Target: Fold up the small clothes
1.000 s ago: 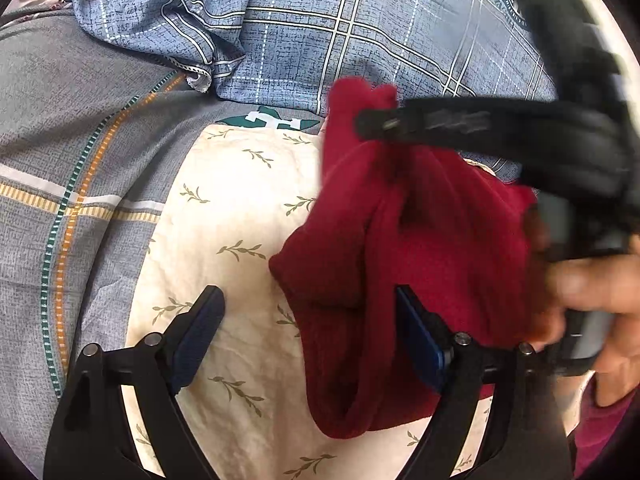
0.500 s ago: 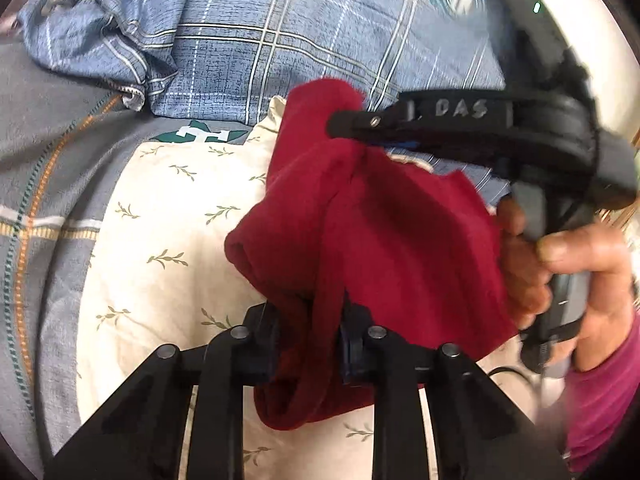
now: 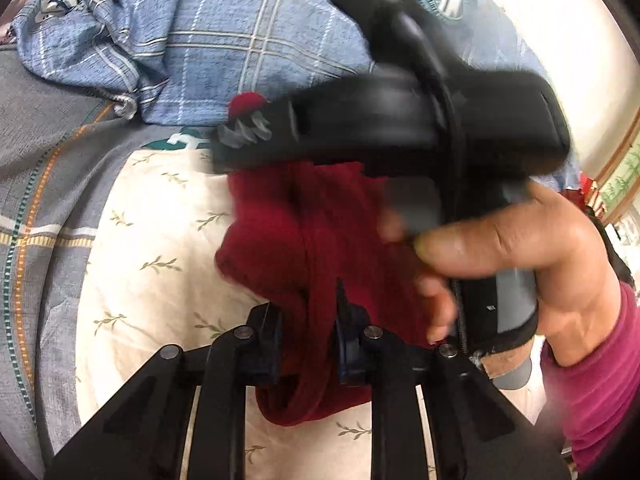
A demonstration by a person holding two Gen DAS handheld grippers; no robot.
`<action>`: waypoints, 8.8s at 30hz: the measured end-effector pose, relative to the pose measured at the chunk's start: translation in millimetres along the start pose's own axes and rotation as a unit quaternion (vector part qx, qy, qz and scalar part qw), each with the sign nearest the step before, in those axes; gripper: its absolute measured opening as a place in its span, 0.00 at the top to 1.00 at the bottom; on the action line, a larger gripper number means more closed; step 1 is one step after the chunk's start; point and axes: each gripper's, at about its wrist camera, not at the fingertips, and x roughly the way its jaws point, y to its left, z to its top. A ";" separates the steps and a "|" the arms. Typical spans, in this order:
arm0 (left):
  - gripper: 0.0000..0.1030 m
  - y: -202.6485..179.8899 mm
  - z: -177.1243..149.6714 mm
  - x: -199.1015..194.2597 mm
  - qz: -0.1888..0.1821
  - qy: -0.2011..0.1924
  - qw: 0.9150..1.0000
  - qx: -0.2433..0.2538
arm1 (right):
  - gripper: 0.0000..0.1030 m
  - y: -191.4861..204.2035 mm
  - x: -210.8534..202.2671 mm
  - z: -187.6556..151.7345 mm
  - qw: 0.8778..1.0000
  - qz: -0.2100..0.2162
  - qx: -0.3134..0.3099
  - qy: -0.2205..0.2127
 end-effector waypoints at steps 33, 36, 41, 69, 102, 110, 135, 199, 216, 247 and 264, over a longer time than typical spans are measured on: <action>0.85 -89.3 13.1 -23.9 -0.021 -0.023 0.996 0.087 | 0.82 -88.4 -138.0 -51.2 0.990 0.024 0.060 -0.128; 0.85 -125.3 23.9 -19.4 -0.065 -0.016 0.993 0.097 | 0.82 -111.0 -166.3 -59.3 0.988 -0.002 0.060 -0.142; 0.85 -192.4 30.1 13.2 -0.095 0.002 0.985 0.142 | 0.84 -166.8 -195.6 -80.6 0.984 -0.054 0.083 -0.150; 0.38 -155.2 1.4 42.5 -0.032 0.047 0.989 0.134 | 0.88 -212.3 -162.2 -201.7 0.970 -0.003 0.215 -0.114; 0.22 -179.3 -10.8 78.5 0.004 0.053 0.987 0.155 | 0.99 -273.9 -117.3 -196.8 0.951 -0.172 0.237 -0.097; 0.22 -180.9 -8.7 76.7 0.007 0.055 0.987 0.151 | 0.61 -252.7 -188.0 -217.5 0.946 -0.093 0.252 -0.181; 0.21 -172.0 26.3 50.7 0.013 0.004 0.991 0.130 | 0.57 -220.5 -150.2 -233.5 0.959 -0.064 0.251 -0.116; 0.26 -106.3 -22.9 -7.5 0.027 0.045 0.997 0.060 | 0.58 -81.9 -199.7 -243.1 0.976 -0.046 0.134 -0.163; 0.25 -102.8 -55.7 -42.1 0.090 -0.040 0.991 0.087 | 0.61 -39.4 -150.5 -257.5 0.982 -0.135 0.070 -0.111; 0.25 -113.5 -66.3 -66.9 0.121 -0.083 0.985 0.095 | 0.49 -27.5 -186.2 -272.9 0.973 -0.170 0.079 -0.138; 0.25 -117.3 -70.9 -71.8 0.150 -0.103 0.976 0.118 | 0.46 -30.5 -192.1 -278.3 0.968 -0.183 0.093 -0.141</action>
